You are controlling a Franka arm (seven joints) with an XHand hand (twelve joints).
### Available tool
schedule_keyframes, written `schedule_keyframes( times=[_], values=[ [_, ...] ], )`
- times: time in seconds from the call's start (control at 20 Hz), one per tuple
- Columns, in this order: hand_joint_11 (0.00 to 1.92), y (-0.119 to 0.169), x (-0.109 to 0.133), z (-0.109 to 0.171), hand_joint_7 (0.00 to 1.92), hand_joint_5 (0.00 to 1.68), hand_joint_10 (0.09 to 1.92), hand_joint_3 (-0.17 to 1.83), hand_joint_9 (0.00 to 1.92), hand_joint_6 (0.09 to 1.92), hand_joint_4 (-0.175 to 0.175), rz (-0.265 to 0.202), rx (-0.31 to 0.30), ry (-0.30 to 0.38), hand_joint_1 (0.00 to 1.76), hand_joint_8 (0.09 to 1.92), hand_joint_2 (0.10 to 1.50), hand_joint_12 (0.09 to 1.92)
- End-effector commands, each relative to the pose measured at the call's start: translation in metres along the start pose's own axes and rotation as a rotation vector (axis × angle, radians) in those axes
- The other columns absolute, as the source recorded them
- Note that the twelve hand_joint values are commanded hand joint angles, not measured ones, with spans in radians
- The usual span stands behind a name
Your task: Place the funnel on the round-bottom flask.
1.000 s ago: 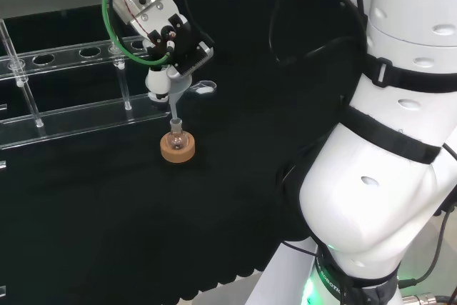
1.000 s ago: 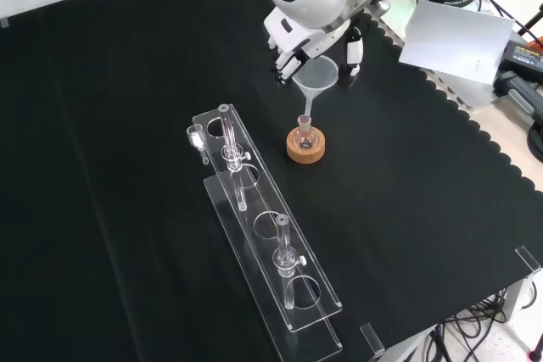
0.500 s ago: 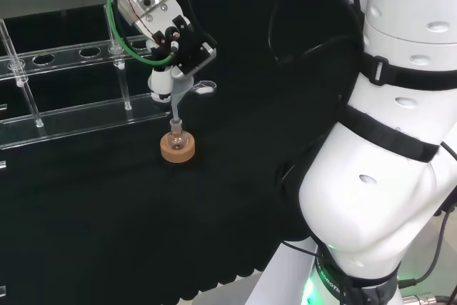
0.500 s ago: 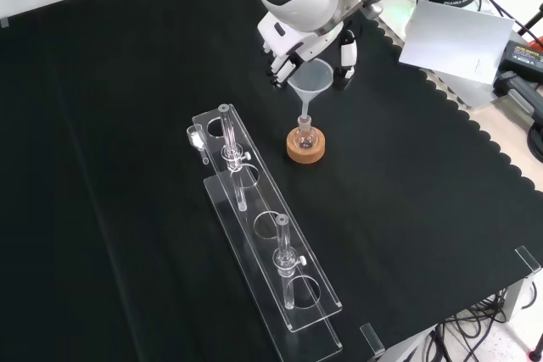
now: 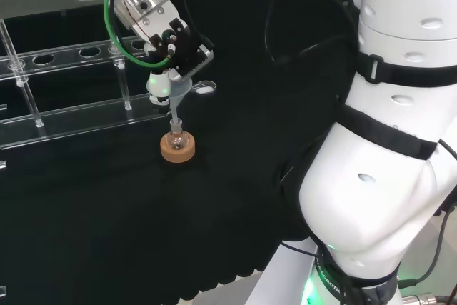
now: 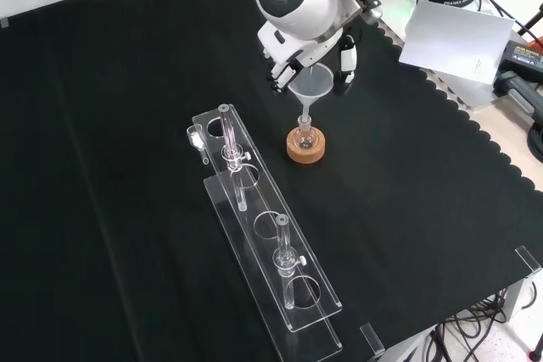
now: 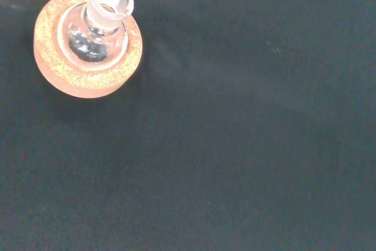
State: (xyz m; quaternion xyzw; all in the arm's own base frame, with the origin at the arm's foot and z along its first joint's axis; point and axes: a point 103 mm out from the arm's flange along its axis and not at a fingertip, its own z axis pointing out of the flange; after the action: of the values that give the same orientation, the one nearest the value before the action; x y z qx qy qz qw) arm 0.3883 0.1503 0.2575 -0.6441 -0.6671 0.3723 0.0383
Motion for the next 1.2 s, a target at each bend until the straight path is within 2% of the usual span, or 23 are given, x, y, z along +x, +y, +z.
schedule_keyframes(
  times=[0.05,0.45,0.65,1.05,1.2],
  values=[
    [0.71,0.003,0.004,0.001,0.70,0.76,0.44,0.65,0.97,0.78,-0.007,-0.003,0.007,-0.001,0.82,0.69,0.69,1.23],
    [0.71,0.014,0.006,0.014,0.70,0.76,0.44,0.65,0.97,0.78,-0.007,-0.026,0.017,0.007,0.82,0.69,0.69,1.23],
    [0.71,0.014,0.013,0.010,0.70,0.76,0.44,0.65,0.97,0.78,-0.007,-0.018,0.019,-0.009,0.82,0.69,0.69,1.23],
    [0.71,0.026,0.009,0.019,0.70,0.76,0.45,0.65,0.97,0.78,-0.007,-0.036,0.039,0.005,0.81,0.69,0.69,1.23],
    [0.71,0.023,0.016,0.015,0.70,0.76,0.45,0.66,0.97,0.78,-0.007,-0.025,0.039,-0.008,0.81,0.69,0.69,1.23]
  ],
)
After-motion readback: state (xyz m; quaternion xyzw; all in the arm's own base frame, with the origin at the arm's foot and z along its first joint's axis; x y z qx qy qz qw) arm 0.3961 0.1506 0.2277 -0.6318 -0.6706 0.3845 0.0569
